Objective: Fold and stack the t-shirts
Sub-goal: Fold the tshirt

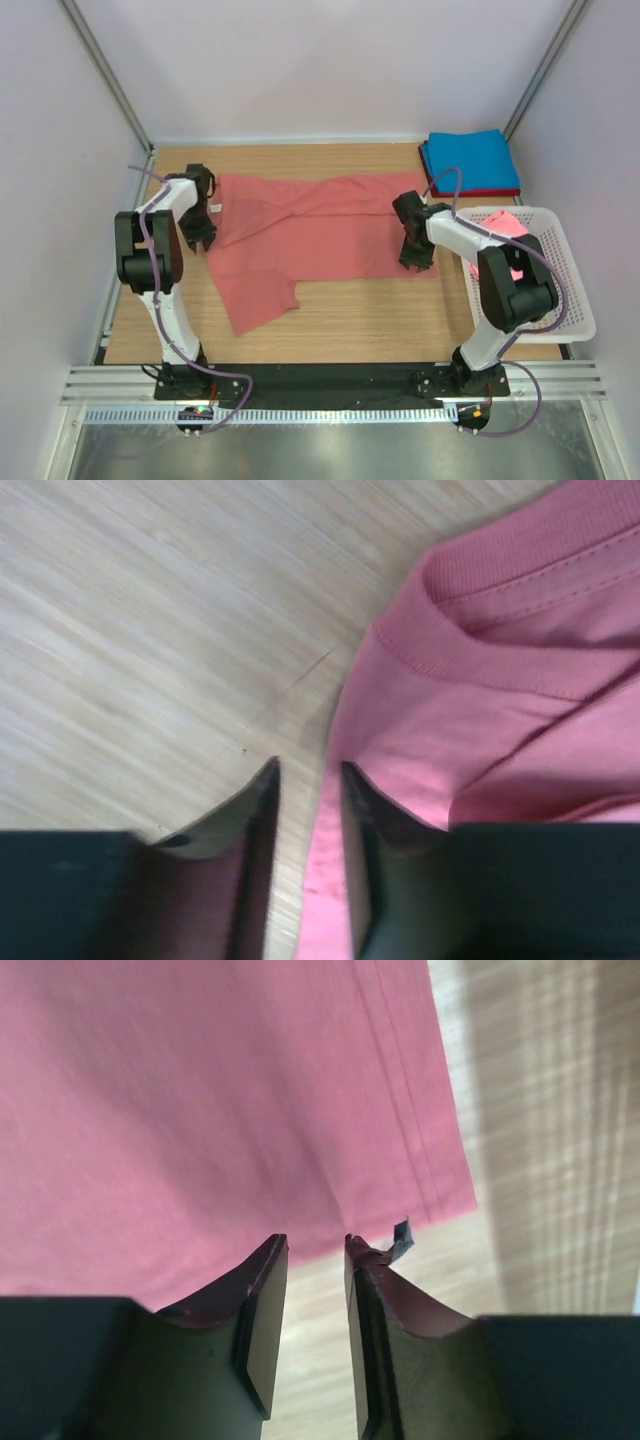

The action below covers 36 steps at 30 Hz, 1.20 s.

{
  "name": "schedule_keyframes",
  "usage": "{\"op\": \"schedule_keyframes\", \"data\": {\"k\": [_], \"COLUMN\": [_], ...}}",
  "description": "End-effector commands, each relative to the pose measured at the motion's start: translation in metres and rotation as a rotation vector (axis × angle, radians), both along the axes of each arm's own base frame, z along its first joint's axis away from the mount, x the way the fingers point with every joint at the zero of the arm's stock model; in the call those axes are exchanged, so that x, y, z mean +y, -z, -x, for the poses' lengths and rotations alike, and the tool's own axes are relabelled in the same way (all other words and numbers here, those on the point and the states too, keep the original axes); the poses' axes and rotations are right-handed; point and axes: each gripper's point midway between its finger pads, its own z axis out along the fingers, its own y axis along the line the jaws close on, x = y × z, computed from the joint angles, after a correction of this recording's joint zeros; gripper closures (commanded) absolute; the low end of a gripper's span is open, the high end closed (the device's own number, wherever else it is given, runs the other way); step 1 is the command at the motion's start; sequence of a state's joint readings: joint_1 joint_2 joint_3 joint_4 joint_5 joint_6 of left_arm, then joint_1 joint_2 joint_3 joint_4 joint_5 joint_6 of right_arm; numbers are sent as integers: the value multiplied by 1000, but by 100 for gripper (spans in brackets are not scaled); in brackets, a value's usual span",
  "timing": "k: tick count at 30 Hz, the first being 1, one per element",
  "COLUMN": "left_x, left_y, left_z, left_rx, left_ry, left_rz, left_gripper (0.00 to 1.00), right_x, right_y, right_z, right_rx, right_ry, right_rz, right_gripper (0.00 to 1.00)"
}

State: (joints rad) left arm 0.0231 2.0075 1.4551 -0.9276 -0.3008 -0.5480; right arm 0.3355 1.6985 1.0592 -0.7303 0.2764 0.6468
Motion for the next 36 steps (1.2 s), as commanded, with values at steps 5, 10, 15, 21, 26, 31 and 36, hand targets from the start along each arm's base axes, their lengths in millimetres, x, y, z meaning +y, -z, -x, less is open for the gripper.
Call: {"op": "schedule_keyframes", "data": {"k": [5,10,15,21,26,31,36], "left_x": [-2,-22,-33,-52,-62,-64,-66], "left_y": [-98,-141,-104,-80,-67,-56,-51], "left_z": [-86,-178,-214,-243,-255,-257,-262], "left_rx": [-347,-558,-563,-602,-630,-622,-633], "left_ry": [45,161,175,199,188,172,173], "left_rz": [26,131,200,304,368,384,395], "left_gripper": [50,49,48,46,44,44,61], "right_x": [15,14,4,-14,-14,-23,-27], "right_y": [-66,-82,-78,-76,-72,-47,-40], "right_z": [-53,-137,-194,-253,-290,-308,-321], "right_rx": [-154,-242,-298,-430,-520,-510,-529], "right_ry": [-79,-59,-40,37,50,74,118], "right_rz": [-86,-164,-151,-120,-112,-54,-46], "right_gripper": [59,58,58,59,58,59,57]}}
